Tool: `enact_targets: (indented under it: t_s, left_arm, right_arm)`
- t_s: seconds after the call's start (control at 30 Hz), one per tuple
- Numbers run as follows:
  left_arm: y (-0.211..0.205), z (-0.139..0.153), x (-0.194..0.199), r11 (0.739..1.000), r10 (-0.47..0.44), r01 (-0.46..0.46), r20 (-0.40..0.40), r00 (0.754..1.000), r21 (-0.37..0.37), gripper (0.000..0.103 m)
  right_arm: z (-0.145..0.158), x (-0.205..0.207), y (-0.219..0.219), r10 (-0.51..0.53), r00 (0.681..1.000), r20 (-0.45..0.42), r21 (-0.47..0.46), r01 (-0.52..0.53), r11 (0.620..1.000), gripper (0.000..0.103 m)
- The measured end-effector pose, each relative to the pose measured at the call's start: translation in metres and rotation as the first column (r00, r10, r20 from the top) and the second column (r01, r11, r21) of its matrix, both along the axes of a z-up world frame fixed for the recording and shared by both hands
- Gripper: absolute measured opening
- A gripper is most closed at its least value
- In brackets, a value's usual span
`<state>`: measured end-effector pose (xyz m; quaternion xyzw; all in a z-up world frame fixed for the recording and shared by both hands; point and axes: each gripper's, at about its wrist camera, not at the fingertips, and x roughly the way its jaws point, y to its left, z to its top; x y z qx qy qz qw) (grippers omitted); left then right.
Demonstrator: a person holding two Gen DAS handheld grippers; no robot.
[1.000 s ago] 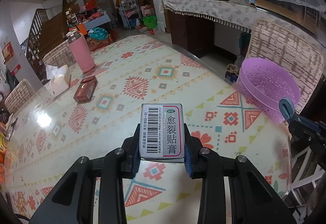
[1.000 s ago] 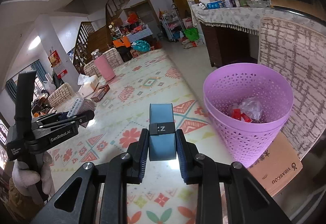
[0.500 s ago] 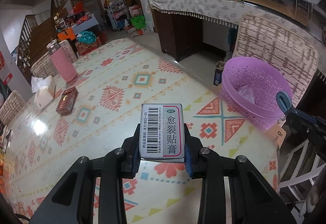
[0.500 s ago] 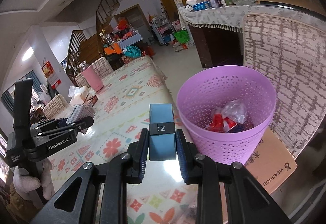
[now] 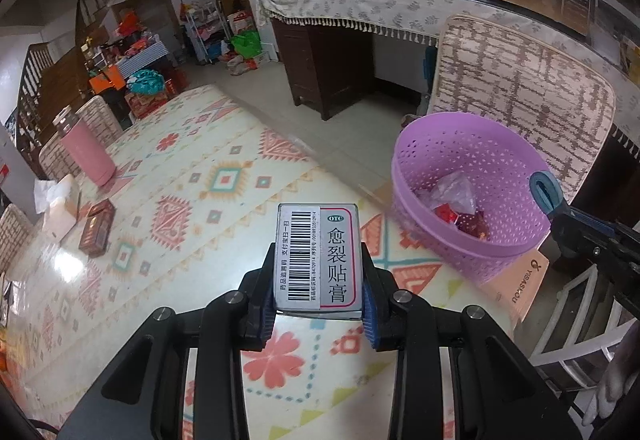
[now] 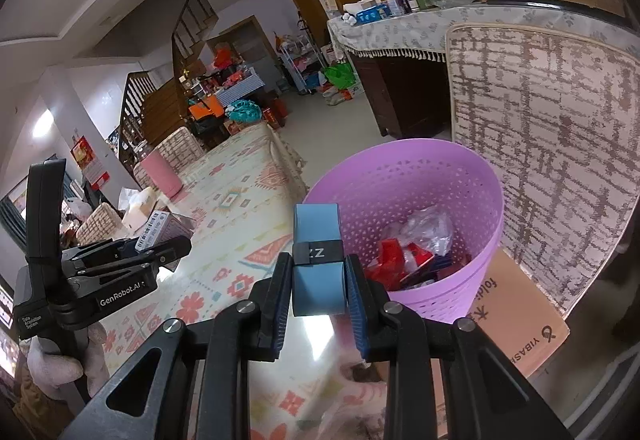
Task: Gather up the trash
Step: 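Lift both held items and carry them over the pink basket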
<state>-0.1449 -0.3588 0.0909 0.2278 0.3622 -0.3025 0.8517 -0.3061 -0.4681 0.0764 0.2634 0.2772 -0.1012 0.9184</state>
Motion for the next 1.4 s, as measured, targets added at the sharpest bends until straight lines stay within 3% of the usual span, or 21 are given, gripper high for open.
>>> enact_targets:
  t_s: [0.27, 0.8, 1.4]
  left_arm:
    - [-0.031, -0.001, 0.000, 0.999, -0.036, 0.036, -0.030, 0.999, -0.007, 0.033]
    - [-0.107, 0.019, 0.025, 0.992, -0.095, 0.087, -0.080, 0.992, -0.097, 0.033]
    - [-0.129, -0.006, 0.030, 0.991, -0.111, 0.100, -0.120, 0.987, -0.089, 0.033]
  right_arm:
    - [0.000, 0.003, -0.022, -0.025, 1.000, -0.015, 0.002, 0.025, 1.000, 0.029]
    - [0.002, 0.019, -0.062, -0.076, 0.996, -0.036, -0.041, 0.075, 0.996, 0.029]
    - [-0.011, 0.023, -0.077, -0.099, 0.994, -0.053, -0.017, 0.099, 0.995, 0.029]
